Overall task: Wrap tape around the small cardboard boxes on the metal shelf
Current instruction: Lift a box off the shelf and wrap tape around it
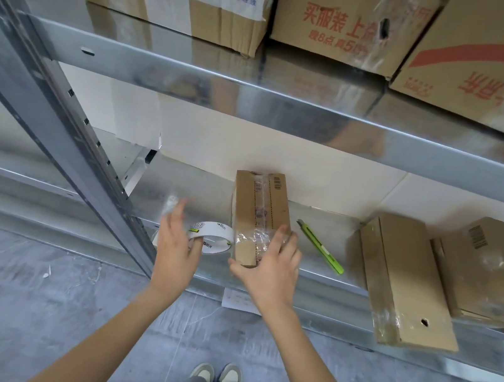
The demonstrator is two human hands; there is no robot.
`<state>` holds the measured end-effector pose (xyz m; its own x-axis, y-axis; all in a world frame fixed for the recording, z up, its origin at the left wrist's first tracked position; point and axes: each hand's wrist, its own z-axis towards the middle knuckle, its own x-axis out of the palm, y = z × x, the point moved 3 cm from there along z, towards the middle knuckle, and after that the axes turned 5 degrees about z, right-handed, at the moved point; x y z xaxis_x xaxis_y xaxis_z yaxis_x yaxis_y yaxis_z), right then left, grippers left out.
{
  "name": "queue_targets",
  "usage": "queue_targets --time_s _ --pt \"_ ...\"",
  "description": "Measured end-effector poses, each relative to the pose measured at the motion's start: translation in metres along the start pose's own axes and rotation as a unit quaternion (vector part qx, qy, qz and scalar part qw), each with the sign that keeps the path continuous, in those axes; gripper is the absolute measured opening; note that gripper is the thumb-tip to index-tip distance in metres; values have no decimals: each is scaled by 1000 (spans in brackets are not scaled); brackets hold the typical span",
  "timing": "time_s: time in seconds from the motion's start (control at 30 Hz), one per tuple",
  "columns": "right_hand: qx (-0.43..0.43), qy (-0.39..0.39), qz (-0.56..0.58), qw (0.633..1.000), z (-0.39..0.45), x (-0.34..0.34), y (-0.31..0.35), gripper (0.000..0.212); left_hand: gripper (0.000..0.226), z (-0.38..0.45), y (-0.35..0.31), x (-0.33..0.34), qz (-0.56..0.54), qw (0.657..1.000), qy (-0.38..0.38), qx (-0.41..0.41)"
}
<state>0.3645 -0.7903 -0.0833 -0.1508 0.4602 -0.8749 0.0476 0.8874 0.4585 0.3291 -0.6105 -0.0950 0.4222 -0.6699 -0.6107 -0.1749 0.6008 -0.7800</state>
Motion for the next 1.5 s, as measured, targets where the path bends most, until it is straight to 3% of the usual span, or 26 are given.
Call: queue_targets --time_s 0.1,0.17,0.27,0.37,0.4,0.5,0.6,0.7,0.9,1.03,1.27,1.37,1.43,1.5 --pt "-19 -26 73 997 -6 -5 0 125 80 -7 0 3 -198 962 -14 -189" --pt "2 -8 182 983 -10 -5 -2 125 68 -11 -7 5 -272 929 2 -249" --pt "39 49 375 925 -15 -4 1 114 47 -14 -27 11 -347 905 44 -241" --pt "63 110 538 834 -13 -2 1 70 34 -6 -48 21 -319 923 64 -204" --pt "61 121 541 830 -11 -2 0 60 28 -2 -53 26 -292 934 69 -192" --pt "35 87 460 883 -6 -1 -7 49 35 4 -63 43 -145 976 107 -121" --pt "51 83 497 863 -6 0 -11 46 40 -1 -71 58 -50 986 129 -97" --pt "49 78 511 854 -5 3 -12 45 43 -4 -74 63 -27 983 136 -122" --pt "30 32 523 851 -10 5 -8 35 28 5 -74 44 -102 984 137 -50" --pt "-9 37 513 857 -14 3 -3 58 20 13 -65 15 -112 986 112 -55" --pt "1 26 514 858 -9 0 0 62 34 33 -32 -36 25 993 119 2" --pt "-7 26 519 854 -8 3 -1 61 34 27 -21 -30 -25 992 107 -56" --pt "-13 28 518 855 -7 4 -2 61 30 19 -11 -19 -101 982 60 -150" --pt "-19 30 515 857 -6 5 -2 62 32 8 -2 -6 -233 934 27 -269"
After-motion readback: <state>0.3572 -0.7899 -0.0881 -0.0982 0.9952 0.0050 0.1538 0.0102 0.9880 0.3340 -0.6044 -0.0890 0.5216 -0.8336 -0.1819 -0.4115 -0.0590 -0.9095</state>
